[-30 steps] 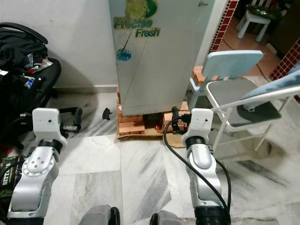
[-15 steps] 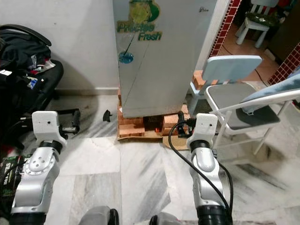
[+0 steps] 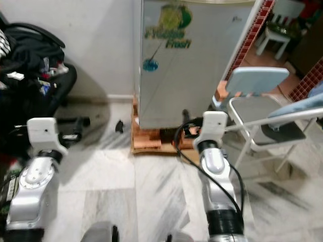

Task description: Restocking fridge

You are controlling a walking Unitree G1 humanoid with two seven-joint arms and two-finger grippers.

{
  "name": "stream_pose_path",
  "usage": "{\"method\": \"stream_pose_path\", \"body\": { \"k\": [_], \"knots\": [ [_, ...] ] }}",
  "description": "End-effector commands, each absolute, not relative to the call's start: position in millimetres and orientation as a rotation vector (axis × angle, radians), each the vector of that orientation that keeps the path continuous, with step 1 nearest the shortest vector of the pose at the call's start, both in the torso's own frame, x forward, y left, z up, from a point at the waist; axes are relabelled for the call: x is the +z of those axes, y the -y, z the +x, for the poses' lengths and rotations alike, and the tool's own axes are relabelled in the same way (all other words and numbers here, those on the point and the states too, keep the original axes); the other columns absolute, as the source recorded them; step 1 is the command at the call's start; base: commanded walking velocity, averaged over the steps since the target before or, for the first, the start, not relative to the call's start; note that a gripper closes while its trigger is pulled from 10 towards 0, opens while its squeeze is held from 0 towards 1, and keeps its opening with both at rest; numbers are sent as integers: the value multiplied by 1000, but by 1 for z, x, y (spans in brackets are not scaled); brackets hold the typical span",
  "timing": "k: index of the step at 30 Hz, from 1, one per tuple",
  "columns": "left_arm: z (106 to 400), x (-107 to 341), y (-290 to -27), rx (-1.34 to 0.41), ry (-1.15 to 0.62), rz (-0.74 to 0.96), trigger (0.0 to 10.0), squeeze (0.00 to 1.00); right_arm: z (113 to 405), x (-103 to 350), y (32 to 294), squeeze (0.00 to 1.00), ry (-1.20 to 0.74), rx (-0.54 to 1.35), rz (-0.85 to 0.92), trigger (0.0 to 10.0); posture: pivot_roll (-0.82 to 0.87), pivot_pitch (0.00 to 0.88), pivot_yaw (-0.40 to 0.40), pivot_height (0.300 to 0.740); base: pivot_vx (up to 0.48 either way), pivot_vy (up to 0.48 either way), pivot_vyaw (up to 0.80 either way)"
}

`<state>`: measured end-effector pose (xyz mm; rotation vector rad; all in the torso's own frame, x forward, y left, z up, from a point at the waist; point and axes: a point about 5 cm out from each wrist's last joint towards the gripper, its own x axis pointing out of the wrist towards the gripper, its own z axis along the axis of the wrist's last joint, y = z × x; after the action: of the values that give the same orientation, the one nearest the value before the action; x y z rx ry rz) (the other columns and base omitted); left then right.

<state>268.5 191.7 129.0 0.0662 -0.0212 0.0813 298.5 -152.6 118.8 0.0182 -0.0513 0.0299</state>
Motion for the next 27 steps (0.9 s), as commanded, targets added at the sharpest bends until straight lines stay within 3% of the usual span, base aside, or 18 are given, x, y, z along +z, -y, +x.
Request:
{"method": "stream_pose_path", "body": {
  "k": [1, 4, 14, 22, 27],
  "knots": [
    [271, 135, -182, 30, 46, 60, 10000, 0, 296, 116, 161, 0, 29, -5, 19, 10000, 92, 48, -86, 740, 285, 386, 0],
    [272, 139, -181, -8, 53, 61, 10000, 0, 294, 117, 155, 0, 31, 10, 35, 10000, 91, 62, -81, 740, 345, 331, 0],
    [269, 135, -178, -40, 12, 33, 10000, 0, 289, 116, 154, 0, 26, 17, 31, 10000, 81, 84, -81, 740, 428, 0, -679],
    [268, 134, -171, -66, -2, 15, 10000, 0, 291, 122, 158, 0, 34, 16, 14, 10000, 76, 91, -89, 740, 431, 0, 0],
    [268, 133, -173, -52, -16, -3, 10000, 0, 290, 119, 157, 0, 21, 19, 2, 10000, 82, 101, -95, 740, 349, 325, -761]
  ]
}}
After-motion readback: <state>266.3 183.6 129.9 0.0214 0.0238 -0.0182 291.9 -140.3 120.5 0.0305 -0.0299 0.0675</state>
